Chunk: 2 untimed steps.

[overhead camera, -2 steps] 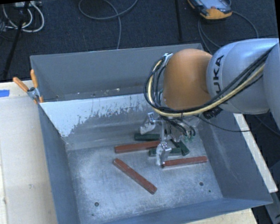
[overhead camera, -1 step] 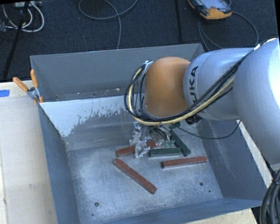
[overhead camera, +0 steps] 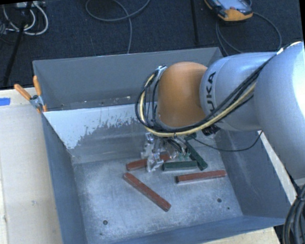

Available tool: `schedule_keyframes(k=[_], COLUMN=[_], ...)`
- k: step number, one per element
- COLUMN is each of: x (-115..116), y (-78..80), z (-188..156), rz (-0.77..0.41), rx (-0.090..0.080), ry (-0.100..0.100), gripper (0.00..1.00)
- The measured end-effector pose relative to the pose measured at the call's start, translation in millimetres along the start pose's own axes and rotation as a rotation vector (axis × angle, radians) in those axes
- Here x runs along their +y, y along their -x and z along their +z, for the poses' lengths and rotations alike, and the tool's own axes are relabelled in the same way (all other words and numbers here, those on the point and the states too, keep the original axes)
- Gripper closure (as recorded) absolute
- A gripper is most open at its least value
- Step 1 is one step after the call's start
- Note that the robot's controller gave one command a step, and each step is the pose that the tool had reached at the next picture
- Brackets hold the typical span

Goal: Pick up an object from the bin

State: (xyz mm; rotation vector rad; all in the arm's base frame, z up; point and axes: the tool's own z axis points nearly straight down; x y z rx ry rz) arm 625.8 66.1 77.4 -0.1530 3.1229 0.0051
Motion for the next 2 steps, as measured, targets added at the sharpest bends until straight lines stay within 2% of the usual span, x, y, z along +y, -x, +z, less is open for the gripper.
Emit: schedule_keyframes(k=[1, 2], x=[-4, 82], y=[-3.5, -9.1], z=[0, -154], rz=[-0.078, -0.171], rx=[-0.009, 0.012], ry=[0.003, 0.0], gripper=[1.0, 1.0])
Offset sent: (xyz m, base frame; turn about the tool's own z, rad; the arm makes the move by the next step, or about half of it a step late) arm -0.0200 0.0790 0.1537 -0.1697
